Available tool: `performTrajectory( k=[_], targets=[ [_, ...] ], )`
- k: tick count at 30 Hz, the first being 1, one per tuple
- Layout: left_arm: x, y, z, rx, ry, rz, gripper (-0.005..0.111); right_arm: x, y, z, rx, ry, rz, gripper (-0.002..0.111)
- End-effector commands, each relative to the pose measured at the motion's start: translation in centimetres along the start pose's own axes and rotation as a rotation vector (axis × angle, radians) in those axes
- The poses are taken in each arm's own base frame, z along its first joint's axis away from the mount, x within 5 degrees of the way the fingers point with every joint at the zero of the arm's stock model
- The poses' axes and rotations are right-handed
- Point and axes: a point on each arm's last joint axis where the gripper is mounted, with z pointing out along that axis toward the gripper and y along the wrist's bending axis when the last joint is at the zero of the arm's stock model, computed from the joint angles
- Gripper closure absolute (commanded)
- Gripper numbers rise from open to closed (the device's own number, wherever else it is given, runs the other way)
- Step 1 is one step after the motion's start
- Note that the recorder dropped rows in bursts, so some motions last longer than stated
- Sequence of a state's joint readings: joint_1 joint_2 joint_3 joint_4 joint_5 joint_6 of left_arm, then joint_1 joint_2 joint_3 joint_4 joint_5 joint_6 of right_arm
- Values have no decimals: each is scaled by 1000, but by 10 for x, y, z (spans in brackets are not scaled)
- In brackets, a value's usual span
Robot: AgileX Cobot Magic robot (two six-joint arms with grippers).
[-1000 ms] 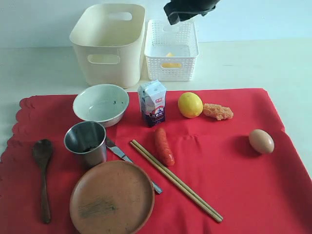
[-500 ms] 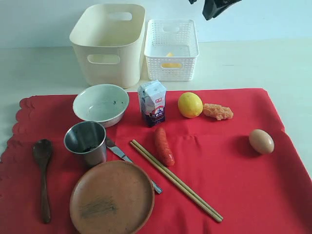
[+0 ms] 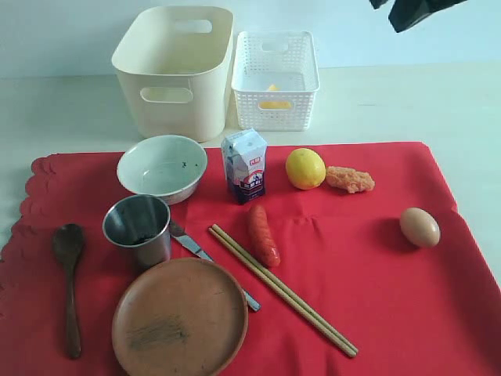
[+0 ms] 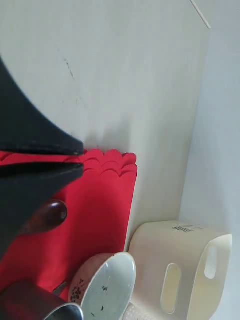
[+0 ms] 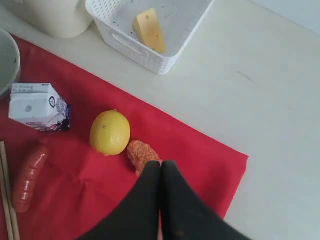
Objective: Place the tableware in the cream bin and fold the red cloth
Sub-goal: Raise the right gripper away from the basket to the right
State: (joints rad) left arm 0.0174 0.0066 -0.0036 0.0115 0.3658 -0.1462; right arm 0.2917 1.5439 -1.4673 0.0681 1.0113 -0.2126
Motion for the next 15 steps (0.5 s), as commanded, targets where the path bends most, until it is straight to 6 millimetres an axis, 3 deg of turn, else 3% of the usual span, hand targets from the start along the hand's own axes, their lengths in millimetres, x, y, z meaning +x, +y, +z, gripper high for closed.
performTrajectory(
  k=[1,9,15],
  targets=[
    [0,0,0,-1,-8,1,99,23,4,-22,21,-85,-2,108],
    [0,0,0,-1,-8,1,99,57,14,-45,9,-205,27,108],
    [0,0,0,-1,-8,1,99,69,18,-41,-7,-212,39,108]
  ],
)
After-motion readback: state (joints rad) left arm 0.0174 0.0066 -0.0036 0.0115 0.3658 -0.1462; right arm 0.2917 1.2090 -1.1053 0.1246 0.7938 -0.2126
